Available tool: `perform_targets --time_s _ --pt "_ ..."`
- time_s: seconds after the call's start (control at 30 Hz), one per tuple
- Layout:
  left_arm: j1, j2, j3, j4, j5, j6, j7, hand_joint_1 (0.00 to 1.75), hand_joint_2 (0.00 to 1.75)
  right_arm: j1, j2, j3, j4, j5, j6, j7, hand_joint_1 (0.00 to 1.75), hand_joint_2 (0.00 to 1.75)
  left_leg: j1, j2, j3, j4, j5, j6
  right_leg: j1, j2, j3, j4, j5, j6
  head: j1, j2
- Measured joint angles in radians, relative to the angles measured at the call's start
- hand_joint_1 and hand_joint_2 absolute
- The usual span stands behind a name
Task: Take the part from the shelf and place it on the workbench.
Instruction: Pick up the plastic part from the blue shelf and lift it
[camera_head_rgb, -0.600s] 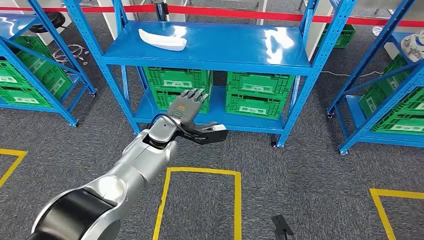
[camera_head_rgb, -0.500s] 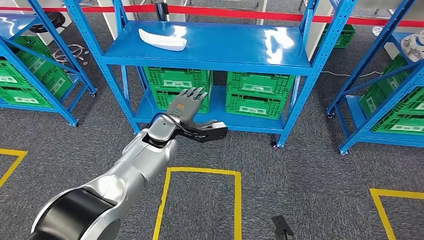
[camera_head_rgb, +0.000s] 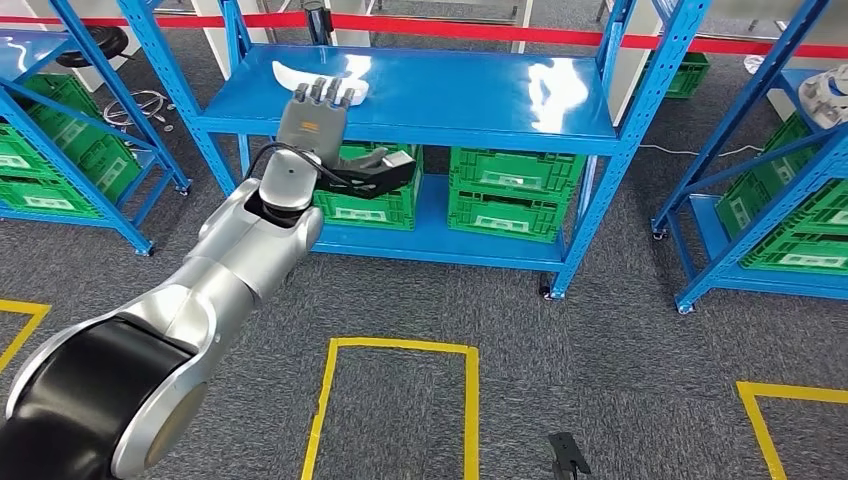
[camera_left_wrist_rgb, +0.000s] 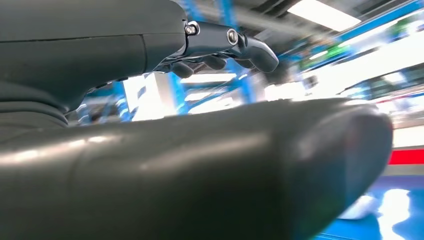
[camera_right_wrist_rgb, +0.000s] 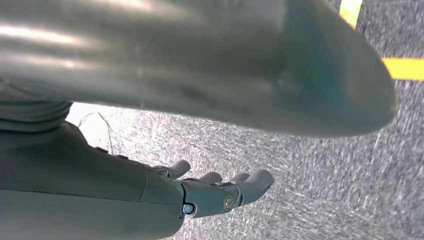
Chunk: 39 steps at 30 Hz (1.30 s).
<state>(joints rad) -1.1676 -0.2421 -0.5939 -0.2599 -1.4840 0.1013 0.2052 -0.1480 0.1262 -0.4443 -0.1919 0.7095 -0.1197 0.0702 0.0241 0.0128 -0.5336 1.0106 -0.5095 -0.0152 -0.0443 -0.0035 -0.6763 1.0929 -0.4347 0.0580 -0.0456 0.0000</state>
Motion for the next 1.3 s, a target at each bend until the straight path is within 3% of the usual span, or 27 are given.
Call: perform_targets --time_s 0.07,0.13,0.2,0.27,0.33,0.37,0.4,0.43,0.5,0.57,0.7,0.9,1.03,1.13,1.2,1.3 --pt "-0.006 0.014 0.006 0.003 0.024 -0.010 0.045 0.00 0.00 0.008 0.002 -0.009 0.001 -0.004 0.001 -0.002 0.00 0.00 -0.003 -0.001 -0.009 0.019 -0.018 -0.016 0.001 0.002 0.016 -0.030 -0.010 -0.016 0.003 0.000" --pt "-0.007 0.028 0.012 0.007 0.036 -0.016 0.068 0.00 0.00 0.012 0.001 -0.018 0.002 -0.004 0.002 -0.004 0.00 0.00 -0.004 -0.002 -0.007 0.019 -0.025 -0.023 0.002 0.007 0.015 -0.020 -0.022 -0.043 0.003 0.000" --pt "-0.008 0.041 0.017 0.010 0.040 -0.020 0.078 0.00 0.00 0.013 0.000 -0.022 0.002 -0.001 0.004 -0.007 0.00 0.00 -0.001 -0.002 -0.011 0.040 -0.039 -0.029 0.002 0.011 0.024 -0.019 -0.031 -0.058 0.003 0.000" --pt "-0.010 0.052 0.019 0.013 0.039 -0.023 0.081 0.00 0.00 0.010 -0.001 -0.024 0.002 0.002 0.004 -0.007 0.00 0.00 -0.001 -0.005 -0.061 0.138 -0.078 -0.032 0.003 0.013 0.037 -0.022 -0.039 -0.071 0.002 0.000" --pt "-0.008 0.061 0.021 0.018 0.039 -0.028 0.081 0.00 0.00 0.007 -0.002 -0.026 0.002 0.005 0.004 -0.006 0.00 0.00 -0.003 -0.006 -0.149 0.274 -0.116 -0.031 0.007 0.015 0.049 -0.024 -0.048 -0.077 0.002 0.000" --pt "-0.005 0.064 0.022 0.020 0.039 -0.030 0.080 0.00 0.00 0.006 -0.003 -0.026 0.002 0.007 0.004 -0.006 0.00 0.00 -0.004 -0.006 -0.183 0.313 -0.112 -0.028 0.009 0.017 0.056 -0.024 -0.053 -0.078 0.002 0.000" --pt "-0.002 0.068 0.023 0.023 0.042 -0.032 0.079 0.00 0.00 0.005 -0.003 -0.026 0.002 0.008 0.004 -0.006 0.00 0.00 -0.005 -0.007 -0.200 0.313 -0.085 -0.022 0.012 0.020 0.064 -0.024 -0.059 -0.079 0.002 0.000" --pt "-0.001 0.071 0.025 0.025 0.047 -0.032 0.079 0.00 0.00 0.004 -0.004 -0.026 0.002 0.010 0.004 -0.006 0.00 0.00 -0.008 -0.008 -0.199 0.275 -0.041 -0.014 0.014 0.022 0.073 -0.025 -0.065 -0.079 0.002 0.000" --pt "0.000 0.077 0.036 0.027 0.067 -0.034 0.079 0.00 0.00 0.001 -0.004 -0.026 0.002 0.013 0.004 -0.006 0.00 0.00 -0.018 -0.015 -0.161 0.142 0.057 0.007 0.019 0.026 0.091 -0.028 -0.078 -0.077 0.002 0.000" --pt "0.000 0.078 0.049 0.029 0.082 -0.037 0.079 0.00 0.00 -0.002 -0.004 -0.026 0.002 0.015 0.005 -0.005 0.00 0.00 -0.027 -0.021 -0.129 0.053 0.095 0.018 0.020 0.029 0.099 -0.032 -0.084 -0.071 0.002 0.000" --pt "0.001 0.075 0.060 0.031 0.077 -0.043 0.096 0.00 0.00 -0.005 -0.008 -0.026 0.002 0.017 0.004 -0.004 0.00 0.00 -0.027 -0.025 -0.119 0.028 0.087 -0.004 0.021 0.025 0.104 -0.045 -0.083 -0.070 0.002 0.000" --pt "0.001 0.077 0.062 0.032 0.028 -0.084 0.117 0.00 0.00 -0.010 -0.012 -0.027 0.002 0.019 -0.001 -0.004 0.00 0.00 -0.027 -0.030 -0.118 0.027 0.081 0.009 0.021 0.020 0.118 -0.066 -0.081 -0.063 0.002 0.000" --pt "0.001 0.083 0.062 0.034 0.017 -0.100 0.121 0.00 0.00 -0.010 -0.013 -0.028 0.002 0.020 -0.002 -0.006 0.00 0.00 -0.036 -0.030 -0.119 0.033 0.076 0.025 0.017 0.020 0.123 -0.077 -0.077 -0.036 0.002 0.000" --pt "0.000 0.086 0.062 0.034 0.019 -0.101 0.125 0.00 0.00 -0.010 -0.013 -0.028 0.002 0.020 -0.003 -0.006 0.00 0.00 -0.035 -0.029 -0.114 0.026 0.077 0.037 0.013 0.020 0.125 -0.080 -0.078 -0.024 0.002 0.000" --pt "-0.002 0.087 0.062 0.033 0.018 -0.102 0.126 0.00 0.00 -0.011 -0.013 -0.030 0.002 0.021 -0.004 -0.006 0.00 0.00 -0.030 -0.025 -0.103 0.012 0.081 0.047 0.014 0.014 0.109 -0.045 -0.096 -0.022 0.002 0.000" --pt "-0.001 0.088 0.062 0.034 0.009 -0.112 0.131 0.00 0.00 -0.011 -0.014 -0.033 0.002 0.024 -0.004 -0.006 0.00 0.00 -0.031 -0.022 -0.097 0.007 0.079 0.058 0.018 0.009 0.004 0.146 -0.171 -0.026 0.002 0.000"
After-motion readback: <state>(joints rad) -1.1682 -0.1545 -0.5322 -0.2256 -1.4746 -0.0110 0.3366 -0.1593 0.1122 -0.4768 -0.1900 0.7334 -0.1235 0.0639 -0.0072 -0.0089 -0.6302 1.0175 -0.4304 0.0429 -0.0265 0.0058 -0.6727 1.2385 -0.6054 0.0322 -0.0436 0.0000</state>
